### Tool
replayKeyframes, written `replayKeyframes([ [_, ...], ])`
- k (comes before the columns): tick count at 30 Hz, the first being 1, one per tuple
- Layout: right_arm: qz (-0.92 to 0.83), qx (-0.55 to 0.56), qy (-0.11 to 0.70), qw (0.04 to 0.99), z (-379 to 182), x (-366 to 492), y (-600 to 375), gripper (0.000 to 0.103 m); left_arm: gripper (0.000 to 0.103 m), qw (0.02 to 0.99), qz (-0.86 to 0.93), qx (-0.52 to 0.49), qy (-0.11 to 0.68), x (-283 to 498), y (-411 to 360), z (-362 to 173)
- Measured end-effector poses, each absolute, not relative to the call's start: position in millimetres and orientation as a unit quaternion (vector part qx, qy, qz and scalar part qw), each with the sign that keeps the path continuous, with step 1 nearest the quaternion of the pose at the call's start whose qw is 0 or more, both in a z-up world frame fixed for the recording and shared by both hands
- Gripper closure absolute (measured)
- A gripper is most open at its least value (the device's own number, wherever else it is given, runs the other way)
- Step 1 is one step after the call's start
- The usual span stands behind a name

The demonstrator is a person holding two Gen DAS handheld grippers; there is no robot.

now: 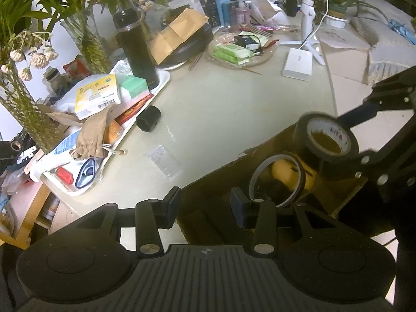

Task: Organize rigid objects
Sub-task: 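Lower the connector and tape roll into the box and open both tools, then withdraw both tools from the box toward the table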

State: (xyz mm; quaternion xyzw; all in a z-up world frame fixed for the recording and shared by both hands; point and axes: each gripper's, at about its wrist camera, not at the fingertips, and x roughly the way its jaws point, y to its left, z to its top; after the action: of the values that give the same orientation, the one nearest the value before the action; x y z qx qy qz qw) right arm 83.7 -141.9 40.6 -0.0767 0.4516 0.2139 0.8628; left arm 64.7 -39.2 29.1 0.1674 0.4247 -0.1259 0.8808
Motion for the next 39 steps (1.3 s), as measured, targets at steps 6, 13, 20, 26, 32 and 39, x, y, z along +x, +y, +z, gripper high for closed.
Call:
replayKeyframes([
  [6,0.201,-0.107,0.457,0.860,27,86,-136,0.005,0.062,0.881,-0.122,0.162,0.427,64,-36,29],
  [13,0.190,-0.103,0.458,0.862,26,87,-138,0.000,0.062,0.882,-0.121,0.150,0.431,65,-32,30],
  [20,0.179,-0.108,0.465,0.860,24,87,-138,0.000,0.062,0.880,-0.126,0.134,0.437,64,-29,31],
  [26,0.169,-0.109,0.477,0.856,20,88,-139,0.000,0.046,0.876,-0.135,0.087,0.455,64,-18,28],
  [32,0.164,-0.095,0.485,0.854,18,87,-141,0.000,0.032,0.880,-0.128,0.056,0.453,59,-6,28],
  [39,0.157,-0.090,0.483,0.857,18,88,-139,0.000,0.032,0.884,-0.125,0.039,0.450,56,1,27],
])
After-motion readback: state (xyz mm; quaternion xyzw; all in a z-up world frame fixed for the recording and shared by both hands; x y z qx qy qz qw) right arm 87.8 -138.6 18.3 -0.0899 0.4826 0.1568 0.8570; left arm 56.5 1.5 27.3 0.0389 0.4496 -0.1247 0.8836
